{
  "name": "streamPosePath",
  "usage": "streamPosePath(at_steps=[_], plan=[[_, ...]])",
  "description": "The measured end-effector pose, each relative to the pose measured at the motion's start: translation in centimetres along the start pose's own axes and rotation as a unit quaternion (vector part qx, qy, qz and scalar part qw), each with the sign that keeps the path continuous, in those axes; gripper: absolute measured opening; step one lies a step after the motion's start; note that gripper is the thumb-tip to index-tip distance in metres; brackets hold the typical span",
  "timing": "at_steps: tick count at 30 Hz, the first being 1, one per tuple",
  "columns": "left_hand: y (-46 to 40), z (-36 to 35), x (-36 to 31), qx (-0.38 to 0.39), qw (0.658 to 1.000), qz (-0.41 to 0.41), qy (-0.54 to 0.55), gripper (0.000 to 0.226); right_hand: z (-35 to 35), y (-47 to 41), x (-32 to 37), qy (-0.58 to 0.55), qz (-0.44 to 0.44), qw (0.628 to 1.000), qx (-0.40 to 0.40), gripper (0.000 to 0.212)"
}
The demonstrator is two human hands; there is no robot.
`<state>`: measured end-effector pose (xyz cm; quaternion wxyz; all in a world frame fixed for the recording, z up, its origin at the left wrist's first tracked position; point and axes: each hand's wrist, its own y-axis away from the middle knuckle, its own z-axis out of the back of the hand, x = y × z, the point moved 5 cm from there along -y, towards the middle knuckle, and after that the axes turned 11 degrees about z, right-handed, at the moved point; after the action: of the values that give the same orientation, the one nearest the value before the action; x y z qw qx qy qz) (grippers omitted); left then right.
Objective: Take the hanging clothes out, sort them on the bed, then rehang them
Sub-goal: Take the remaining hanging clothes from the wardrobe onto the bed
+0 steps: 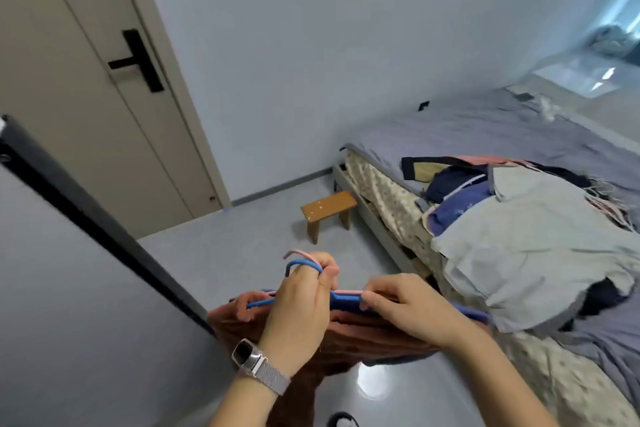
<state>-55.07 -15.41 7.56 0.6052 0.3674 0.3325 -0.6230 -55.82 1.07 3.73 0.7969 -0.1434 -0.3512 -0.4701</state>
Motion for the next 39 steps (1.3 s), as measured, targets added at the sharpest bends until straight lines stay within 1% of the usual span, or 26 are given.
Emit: streamPosePath(at_steps=[3, 6, 8, 9, 11, 12, 16, 18, 20, 22, 25, 27, 28, 30, 32, 34, 35, 37, 39], plan=[[-2.0, -3.2, -3.2, 0.057, 0.997, -0.049, 0.008, 0.022, 3.0, 3.1, -2.2, 0.015, -0.028, 0.997, -0.074, 0.018], [-4.0, -7.1, -6.8, 0.100, 0.991, -0.088, 0.005, 0.024, 5.7, 6.4, -5.5, 0.050, -0.081, 0.986, -0.138, 0.006], [-5.5, -10.0, -9.2, 0.115, 0.986, -0.119, -0.006, 0.027, 7.4, 8.6, -7.9, 0.104, -0.127, 0.968, -0.191, 0.015], [-6.2, -11.6, -10.3, 0.127, 0.982, -0.135, -0.016, 0.029, 8.3, 9.7, -9.1, 0.124, -0.145, 0.957, -0.219, 0.015], [-7.8, -14.9, -12.6, 0.155, 0.973, -0.166, -0.038, 0.031, 9.9, 11.4, -11.5, 0.154, -0.164, 0.936, -0.269, 0.006], [-8.6, -16.7, -13.9, 0.166, 0.969, -0.178, -0.041, 0.031, 10.9, 12.1, -12.7, 0.167, -0.171, 0.928, -0.287, 0.010], [-11.5, -23.4, -18.6, 0.198, 0.958, -0.208, -0.027, 0.028, 15.1, 14.8, -17.3, 0.187, -0.203, 0.902, -0.333, 0.022], [-12.8, -26.2, -20.5, 0.216, 0.953, -0.211, -0.013, 0.026, 17.2, 16.0, -18.9, 0.181, -0.209, 0.898, -0.343, 0.021], [-14.0, -28.2, -22.3, 0.223, 0.949, -0.221, -0.009, 0.027, 19.4, 16.7, -20.2, 0.171, -0.219, 0.895, -0.350, 0.018], [-15.5, -29.8, -24.3, 0.235, 0.944, -0.232, -0.007, 0.027, 21.6, 17.0, -21.7, 0.166, -0.234, 0.887, -0.361, 0.023], [-18.8, -31.7, -27.1, 0.256, 0.934, -0.248, 0.001, 0.015, 25.0, 16.5, -24.0, 0.174, -0.247, 0.873, -0.384, 0.031], [-21.8, -33.2, -28.3, 0.271, 0.925, -0.267, -0.014, 0.007, 27.2, 15.7, -26.0, 0.168, -0.257, 0.868, -0.391, 0.032], [-23.3, -34.0, -28.6, 0.282, 0.917, -0.279, -0.029, 0.008, 28.3, 15.2, -27.0, 0.165, -0.264, 0.866, -0.391, 0.033], [-26.3, -35.7, -28.5, 0.301, 0.900, -0.306, -0.073, 0.017, 30.2, 14.1, -29.1, 0.155, -0.280, 0.865, -0.388, 0.037], [-29.3, -37.2, -27.6, 0.307, 0.889, -0.320, -0.110, 0.025, 32.0, 13.2, -31.0, 0.137, -0.293, 0.864, -0.386, 0.038], [-32.2, -38.2, -26.6, 0.309, 0.891, -0.311, -0.115, 0.034, 34.1, 12.8, -32.7, 0.117, -0.314, 0.857, -0.391, 0.027], [-33.7, -38.5, -26.5, 0.297, 0.896, -0.311, -0.107, 0.035, 35.6, 12.8, -33.6, 0.109, -0.322, 0.851, -0.400, 0.021], [-36.6, -39.0, -26.6, 0.236, 0.913, -0.325, -0.073, 0.034, 39.4, 13.2, -35.2, 0.107, -0.322, 0.838, -0.427, 0.017], [-39.3, -39.5, -26.9, 0.172, 0.935, -0.310, -0.031, 0.025, 44.0, 14.0, -36.8, 0.113, -0.312, 0.830, -0.449, 0.016]])
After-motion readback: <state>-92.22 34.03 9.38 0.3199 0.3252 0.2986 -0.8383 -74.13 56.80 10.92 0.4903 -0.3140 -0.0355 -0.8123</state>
